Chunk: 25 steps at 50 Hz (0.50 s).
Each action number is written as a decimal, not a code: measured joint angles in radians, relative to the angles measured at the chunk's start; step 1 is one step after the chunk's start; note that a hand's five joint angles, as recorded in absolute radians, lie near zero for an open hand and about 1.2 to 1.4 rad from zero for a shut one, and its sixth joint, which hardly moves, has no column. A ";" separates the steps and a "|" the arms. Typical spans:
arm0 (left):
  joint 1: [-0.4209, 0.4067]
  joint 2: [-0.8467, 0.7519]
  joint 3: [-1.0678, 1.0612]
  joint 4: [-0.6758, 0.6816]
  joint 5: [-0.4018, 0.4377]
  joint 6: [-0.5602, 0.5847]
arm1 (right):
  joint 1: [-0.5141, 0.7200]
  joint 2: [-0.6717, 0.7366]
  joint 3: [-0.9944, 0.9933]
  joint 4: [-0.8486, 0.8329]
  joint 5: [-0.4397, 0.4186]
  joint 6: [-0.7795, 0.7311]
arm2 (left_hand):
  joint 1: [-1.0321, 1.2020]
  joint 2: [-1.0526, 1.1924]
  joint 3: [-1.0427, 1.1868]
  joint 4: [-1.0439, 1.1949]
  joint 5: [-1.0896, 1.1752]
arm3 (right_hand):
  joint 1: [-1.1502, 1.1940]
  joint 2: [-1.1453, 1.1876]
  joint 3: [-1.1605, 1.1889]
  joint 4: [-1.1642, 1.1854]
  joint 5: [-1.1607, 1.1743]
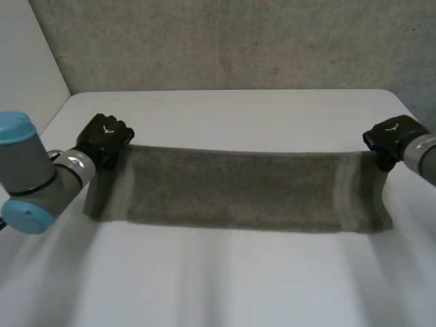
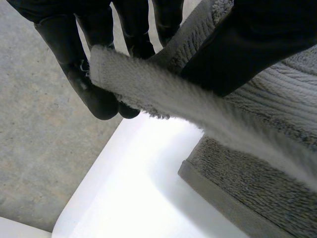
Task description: Fold the towel.
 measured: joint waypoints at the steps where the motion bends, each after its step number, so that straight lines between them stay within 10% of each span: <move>1: -0.002 -0.008 0.008 0.000 -0.001 0.000 | 0.006 0.015 -0.009 -0.009 0.010 0.000 | 0.000 0.000 0.000 0.000 0.000 | 0.000 0.000 0.000 0.000 0.000; 7: -0.028 -0.099 0.099 0.005 -0.005 0.001 | 0.049 0.119 -0.072 -0.114 0.084 -0.001 | -0.023 -0.032 -0.025 -0.023 -0.022 | -0.007 -0.007 -0.002 -0.002 -0.002; 15: -0.055 -0.175 0.167 0.023 -0.060 0.005 | 0.081 0.175 -0.098 -0.245 0.125 0.003 | -1.027 -1.067 -1.110 -1.085 -1.086 | -1.053 -1.072 -1.065 -1.064 -1.110; 25: -0.068 -0.144 0.158 0.064 -0.192 0.043 | 0.087 0.054 -0.018 -0.326 0.144 0.068 | -1.174 -1.245 -1.285 -1.243 -1.279 | -1.100 -1.100 -1.102 -1.092 -1.124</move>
